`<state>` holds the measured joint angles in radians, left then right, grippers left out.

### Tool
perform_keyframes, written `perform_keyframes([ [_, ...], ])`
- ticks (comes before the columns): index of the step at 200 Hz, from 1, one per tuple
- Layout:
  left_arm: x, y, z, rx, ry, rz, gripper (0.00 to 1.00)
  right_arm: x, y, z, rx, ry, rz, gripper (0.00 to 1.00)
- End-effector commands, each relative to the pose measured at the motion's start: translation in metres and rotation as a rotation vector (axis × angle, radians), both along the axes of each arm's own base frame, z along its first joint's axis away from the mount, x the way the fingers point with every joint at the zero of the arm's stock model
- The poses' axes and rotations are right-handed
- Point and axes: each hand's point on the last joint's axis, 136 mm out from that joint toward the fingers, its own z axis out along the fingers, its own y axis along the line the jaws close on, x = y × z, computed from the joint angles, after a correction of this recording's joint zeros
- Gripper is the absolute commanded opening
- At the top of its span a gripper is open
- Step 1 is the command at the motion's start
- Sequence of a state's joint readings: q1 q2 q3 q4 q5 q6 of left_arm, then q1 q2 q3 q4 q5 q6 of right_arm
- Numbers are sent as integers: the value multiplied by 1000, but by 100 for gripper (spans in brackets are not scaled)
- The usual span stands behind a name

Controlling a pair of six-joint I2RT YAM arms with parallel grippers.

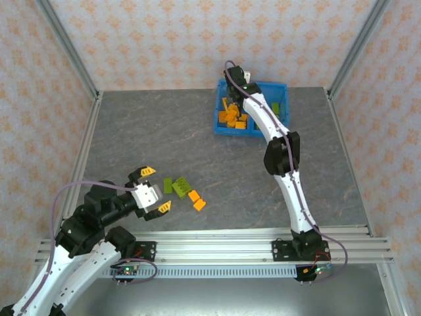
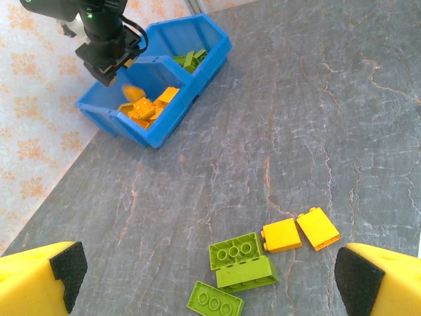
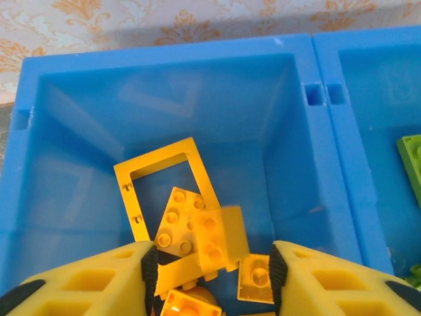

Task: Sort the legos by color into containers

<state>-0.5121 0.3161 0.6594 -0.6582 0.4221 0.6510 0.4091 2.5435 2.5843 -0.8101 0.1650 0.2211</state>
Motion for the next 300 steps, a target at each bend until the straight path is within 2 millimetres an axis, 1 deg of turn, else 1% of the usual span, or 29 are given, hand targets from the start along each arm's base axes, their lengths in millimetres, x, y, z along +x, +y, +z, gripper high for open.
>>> perform_keyframes([
  [1, 4, -2, 7, -43, -30, 11, 100, -9, -4, 51, -8, -53, 9, 53],
  [19, 8, -4, 7, -52, -36, 12, 100, -18, -4, 69, 27, -62, 19, 54],
  [29, 10, -5, 8, -62, -35, 18, 100, -27, -3, 81, 55, -60, 33, 54],
  [32, 11, -5, 9, -66, -33, 22, 100, -31, -1, 87, 68, -63, 42, 54],
  [44, 16, -6, 12, -95, -22, 42, 100, -46, 1, 99, 103, -52, 69, 54],
  [54, 22, -8, 15, -127, -1, 65, 100, -61, 6, 103, 129, -26, 104, 55],
  [55, 22, -8, 15, -130, 1, 67, 100, -63, 6, 106, 134, -31, 109, 55],
  [59, 24, -9, 16, -143, 15, 74, 100, -70, 7, 107, 141, -18, 124, 55],
  [79, 38, -15, 20, -214, 97, 121, 100, -112, 16, 121, 209, 11, 210, 57],
  [84, 42, -17, 20, -237, 129, 140, 100, -124, 18, 120, 230, 26, 238, 58],
  [86, 44, -17, 20, -244, 143, 153, 100, -128, 19, 124, 239, 20, 250, 59],
  [91, 49, -17, 21, -270, 177, 184, 100, -142, 24, 123, 261, 35, 288, 60],
  [104, 65, -16, 16, -312, 284, 284, 100, -179, 34, 122, 311, 60, 381, 63],
  [107, 67, -17, 14, -324, 316, 305, 100, -188, 36, 127, 321, 53, 403, 64],
  [109, 69, -18, 12, -326, 336, 316, 100, -195, 36, 123, 324, 66, 413, 64],
  [123, 75, -25, 1, -343, 470, 362, 99, -237, 42, 114, 335, 108, 487, 68],
  [135, 79, -31, -8, -378, 569, 413, 94, -272, 45, 97, 336, 162, 539, 70],
  [143, 79, -37, -13, -409, 632, 439, 91, -291, 41, 87, 321, 186, 543, 70],
  [148, 78, -41, -18, -422, 667, 451, 89, -301, 36, 76, 303, 212, 531, 70],
  [160, 74, -45, -33, -435, 738, 512, 85, -318, 22, 55, 275, 255, 479, 71],
  [170, 70, -45, -46, -433, 782, 573, 84, -325, 7, 43, 255, 268, 423, 71],
  [181, 63, -43, -62, -438, 839, 649, 84, -330, -6, 35, 239, 266, 368, 72],
  [204, 47, -42, -93, -475, 944, 790, 79, -336, -12, 36, 256, 239, 341, 73],
  [210, 44, -37, -101, -473, 953, 847, 79, -336, -12, 37, 260, 234, 340, 73],
  [226, 39, -12, -122, -479, 953, 1044, 73, -333, -12, 37, 254, 227, 338, 74],
  [239, 41, -2, -130, -526, 946, 1132, 72, -330, -11, 37, 249, 226, 337, 74],
  [254, 46, 1, -134, -596, 935, 1193, 71, -328, -8, 37, 247, 236, 344, 73],
  [276, 56, -6, -138, -626, 935, 1209, 67, -327, -6, 36, 245, 246, 351, 74],
  [300, 66, -15, -151, -531, 946, 1230, 64, -327, -4, 38, 257, 244, 355, 73],
])
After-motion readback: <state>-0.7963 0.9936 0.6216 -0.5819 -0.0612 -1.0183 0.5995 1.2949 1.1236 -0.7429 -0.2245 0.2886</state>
